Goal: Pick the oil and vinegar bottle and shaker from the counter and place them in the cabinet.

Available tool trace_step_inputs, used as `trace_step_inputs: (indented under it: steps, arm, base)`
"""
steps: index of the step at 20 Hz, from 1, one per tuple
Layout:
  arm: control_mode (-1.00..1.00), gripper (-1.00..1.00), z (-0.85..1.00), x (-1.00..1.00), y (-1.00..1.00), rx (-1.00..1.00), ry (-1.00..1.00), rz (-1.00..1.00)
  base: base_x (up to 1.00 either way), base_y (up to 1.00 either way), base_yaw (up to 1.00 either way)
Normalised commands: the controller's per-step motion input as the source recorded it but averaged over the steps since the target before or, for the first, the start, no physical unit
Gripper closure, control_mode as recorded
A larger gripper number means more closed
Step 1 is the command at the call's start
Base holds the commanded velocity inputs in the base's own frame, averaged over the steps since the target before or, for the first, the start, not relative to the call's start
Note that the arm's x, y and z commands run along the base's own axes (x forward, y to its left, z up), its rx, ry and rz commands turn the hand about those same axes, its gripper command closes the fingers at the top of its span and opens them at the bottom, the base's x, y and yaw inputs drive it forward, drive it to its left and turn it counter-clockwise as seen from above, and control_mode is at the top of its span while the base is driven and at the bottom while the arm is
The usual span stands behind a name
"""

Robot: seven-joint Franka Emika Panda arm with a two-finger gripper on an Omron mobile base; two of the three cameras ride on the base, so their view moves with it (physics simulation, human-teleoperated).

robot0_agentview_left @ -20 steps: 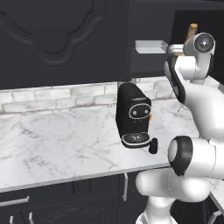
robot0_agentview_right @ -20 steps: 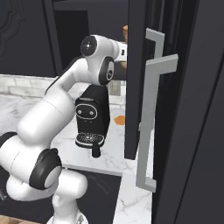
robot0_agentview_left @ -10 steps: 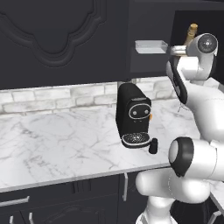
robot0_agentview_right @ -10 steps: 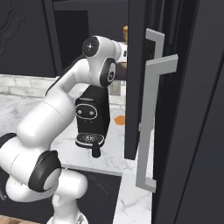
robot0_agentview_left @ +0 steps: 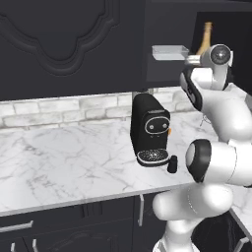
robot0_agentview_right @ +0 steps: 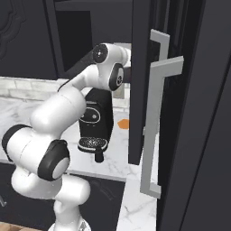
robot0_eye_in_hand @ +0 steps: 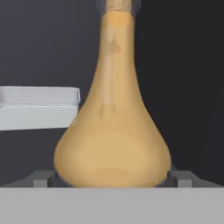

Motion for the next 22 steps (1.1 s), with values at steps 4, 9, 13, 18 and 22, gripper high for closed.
trace_step_inputs:
  steps: [4,9,13,18,22]
  arm:
    - [-1.00,-1.00,0.02,-0.08,0.00,0.00,-0.03,0.01]
    - [-1.00,-1.00,0.07,-0.58,0.00,0.00,-0.07,0.00]
    - [-1.00,-1.00,0.11,-0.90,0.00,0.00,-0.07,0.00]
    - [-1.00,-1.00,0.08,-0.83,0.00,0.00,-0.04,0.00]
    - [-1.00,-1.00,0.00,-0.79,0.15,0.00,-0.03,0.02]
  base:
    - [0.00,0.00,0.00]
    - [0.00,0.00,0.00]
    - [0.00,0.00,0.00]
    - [0.00,0.00,0.00]
    - [0.00,0.00,0.00]
